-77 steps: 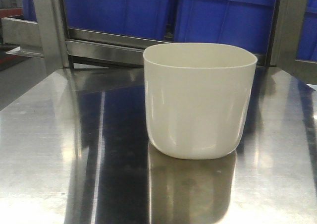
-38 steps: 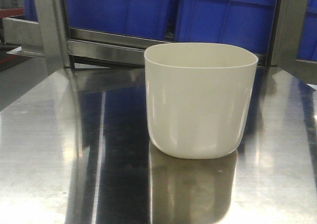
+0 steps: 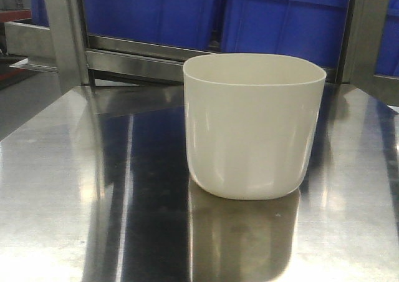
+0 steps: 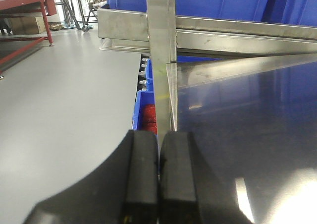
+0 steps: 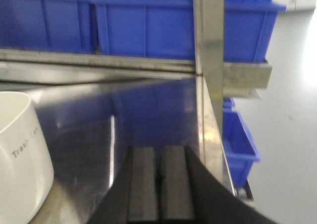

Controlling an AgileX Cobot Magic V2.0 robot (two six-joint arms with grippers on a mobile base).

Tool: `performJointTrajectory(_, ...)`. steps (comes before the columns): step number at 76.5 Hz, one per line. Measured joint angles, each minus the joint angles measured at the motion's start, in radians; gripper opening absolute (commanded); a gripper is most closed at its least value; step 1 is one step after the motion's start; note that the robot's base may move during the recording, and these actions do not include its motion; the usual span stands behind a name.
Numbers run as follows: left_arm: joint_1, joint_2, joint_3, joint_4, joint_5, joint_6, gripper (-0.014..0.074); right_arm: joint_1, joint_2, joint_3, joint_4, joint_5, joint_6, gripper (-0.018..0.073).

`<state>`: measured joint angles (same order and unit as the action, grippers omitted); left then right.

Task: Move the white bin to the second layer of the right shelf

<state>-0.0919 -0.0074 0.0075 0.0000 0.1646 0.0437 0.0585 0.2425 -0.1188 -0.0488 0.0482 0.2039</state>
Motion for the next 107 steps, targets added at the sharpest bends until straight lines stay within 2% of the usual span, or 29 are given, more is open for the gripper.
performJointTrajectory(23,0.0,0.0,0.0,0.0,0.0,0.0,0.0085,0.0,0.529,-0.476,0.006,0.235,0.0,0.0055)
performJointTrajectory(36,0.0,0.0,0.0,0.0,0.0,0.0,0.0085,0.0,0.79,-0.81,0.049,0.496,0.0,0.0055)
performJointTrajectory(49,0.0,0.0,0.0,0.0,0.0,0.0,0.0085,0.021,0.967,-1.015,0.049,0.674,0.0,0.0055)
performJointTrajectory(57,0.0,0.0,0.0,0.0,0.0,0.0,0.0085,0.057,1.044,-1.069,0.054,0.746,0.0,0.0062)
performJointTrajectory(63,0.0,0.0,0.0,0.0,0.0,0.0,0.0085,0.087,1.069,-1.079,0.056,0.777,0.0,0.0103)
performJointTrajectory(68,0.0,0.0,0.0,0.0,0.0,0.0,0.0085,0.115,1.079,-1.079,0.056,0.787,0.0,0.0183)
performJointTrajectory(79,0.0,0.0,0.0,0.0,0.0,0.0,0.0085,0.17,1.079,-1.084,0.058,0.789,0.0,0.0473)
performJointTrajectory(83,0.0,0.0,0.0,0.0,0.0,0.0,0.0085,0.185,1.079,-1.084,0.061,0.789,0.0,0.0521)
performJointTrajectory(107,0.0,0.0,0.0,0.0,0.0,0.0,0.0085,0.28,1.113,-1.086,0.069,0.79,0.0,0.053)
